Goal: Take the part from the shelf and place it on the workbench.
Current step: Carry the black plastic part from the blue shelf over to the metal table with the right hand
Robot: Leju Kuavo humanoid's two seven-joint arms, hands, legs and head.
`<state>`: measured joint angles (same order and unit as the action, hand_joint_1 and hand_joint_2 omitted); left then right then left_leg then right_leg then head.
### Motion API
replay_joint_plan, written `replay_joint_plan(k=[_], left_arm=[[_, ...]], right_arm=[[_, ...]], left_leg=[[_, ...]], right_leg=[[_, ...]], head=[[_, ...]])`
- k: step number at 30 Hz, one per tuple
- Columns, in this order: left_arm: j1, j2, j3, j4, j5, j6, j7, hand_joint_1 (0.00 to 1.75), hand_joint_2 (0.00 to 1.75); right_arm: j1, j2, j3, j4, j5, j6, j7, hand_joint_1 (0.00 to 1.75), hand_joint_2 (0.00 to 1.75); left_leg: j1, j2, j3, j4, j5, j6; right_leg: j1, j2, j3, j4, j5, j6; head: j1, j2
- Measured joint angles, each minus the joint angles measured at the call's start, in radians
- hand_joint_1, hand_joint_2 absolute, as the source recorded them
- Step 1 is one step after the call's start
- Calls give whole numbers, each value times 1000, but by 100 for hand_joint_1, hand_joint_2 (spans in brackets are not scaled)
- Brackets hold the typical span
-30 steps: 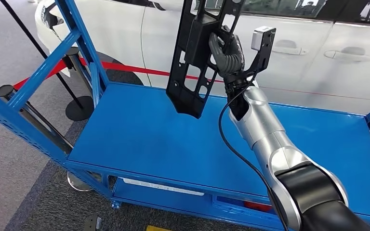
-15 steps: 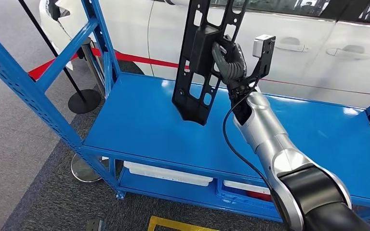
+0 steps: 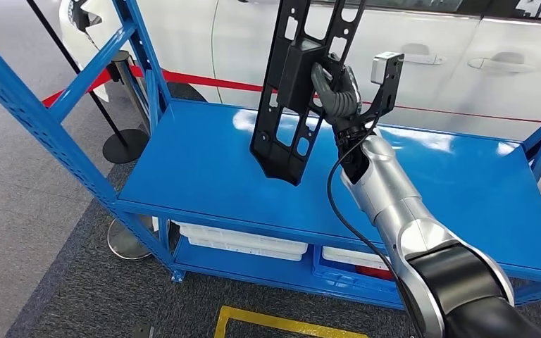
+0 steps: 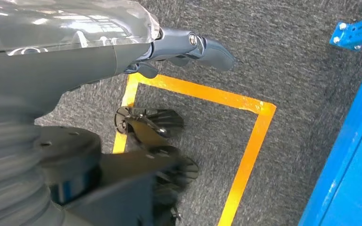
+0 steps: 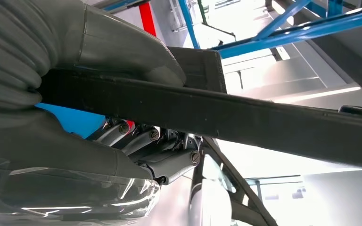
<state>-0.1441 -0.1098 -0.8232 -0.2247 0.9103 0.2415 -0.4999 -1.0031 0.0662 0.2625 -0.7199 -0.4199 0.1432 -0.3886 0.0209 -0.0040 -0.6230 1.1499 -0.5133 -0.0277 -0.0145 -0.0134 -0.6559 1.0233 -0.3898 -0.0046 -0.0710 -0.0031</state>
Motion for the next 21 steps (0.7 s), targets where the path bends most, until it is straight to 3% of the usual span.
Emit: replay_joint_plan(k=[2, 6, 8, 10, 11, 12, 13, 14, 16, 17, 18, 21], left_arm=[[0, 1, -2, 0, -5, 10, -1, 0, 175], [10, 1, -4, 0, -9, 34, -7, 0, 175], [14, 1, -4, 0, -9, 36, -12, 0, 175], [17, 1, -4, 0, -9, 37, -14, 0, 175], [18, 1, -4, 0, -9, 37, -15, 0, 175], [20, 1, -4, 0, -9, 37, -15, 0, 175], [21, 2, -4, 0, -9, 37, -15, 0, 175], [23, 2, -4, 0, -8, 37, -15, 0, 175], [26, 2, -4, 0, -6, 36, -16, 0, 175], [27, 2, -4, 0, -5, 36, -17, 0, 175], [29, 2, -4, 0, -4, 36, -18, 0, 175], [37, 2, -4, 1, -1, 37, -22, 0, 175]], right_arm=[[-3, 2, 0, -1, -5, -2, 1, 175, 175], [6, 4, 3, -8, -20, 2, -4, 175, 175], [15, 2, 3, -15, -27, 4, -10, 175, 175], [23, 1, 3, -27, -31, 4, -15, 175, 175], [27, 0, 3, -30, -33, 3, -15, 175, 175], [32, 0, 3, -34, -34, 2, -16, 175, 175], [37, -1, 3, -40, -36, 1, -16, 175, 175], [40, -1, 3, -48, -37, -1, -16, 175, 175], [41, -2, 3, -76, -42, -4, -16, 175, 175], [39, -3, 3, -93, -46, -5, -14, 175, 175], [37, -4, 3, -111, -50, -7, -11, 175, 175], [34, -9, 3, -148, -57, -12, 4, 175, 175]], left_leg=[[-1, -3, 54, -97, 24, 9], [-8, -5, 49, -114, 49, 43], [-6, -3, 34, -119, 68, 58], [-8, -2, 12, -119, 84, 65], [-10, -2, 1, -119, 92, 66], [-11, -2, -9, -118, 99, 66], [-12, -3, -18, -118, 106, 66], [-14, -4, -25, -118, 113, 65], [-17, -5, -37, -118, 125, 60], [-17, -5, -41, -119, 132, 55], [-17, -4, -43, -120, 138, 49], [-14, -3, -48, -123, 146, 31]], right_leg=[[1, -1, -11, 9, 8, 11], [-1, 0, -22, 8, 18, 39], [-5, 3, -48, 73, -44, 48], [-5, 6, -92, 209, -138, 54], [-5, 6, -105, 266, -164, 55], [-5, 7, -104, 297, -173, 54], [-4, 8, -83, 288, -163, 52], [-3, 9, -44, 241, -141, 46], [5, 10, 58, 91, -111, 30], [9, 10, 92, 36, -104, 25], [13, 11, 110, 4, -103, 20], [13, 8, 106, -13, -84, 8]], head=[[0, 0], [0, 0], [0, 0], [0, 0], [0, 0], [0, 0], [0, 0], [0, 0], [0, 0], [0, 0], [0, 0], [0, 0]])
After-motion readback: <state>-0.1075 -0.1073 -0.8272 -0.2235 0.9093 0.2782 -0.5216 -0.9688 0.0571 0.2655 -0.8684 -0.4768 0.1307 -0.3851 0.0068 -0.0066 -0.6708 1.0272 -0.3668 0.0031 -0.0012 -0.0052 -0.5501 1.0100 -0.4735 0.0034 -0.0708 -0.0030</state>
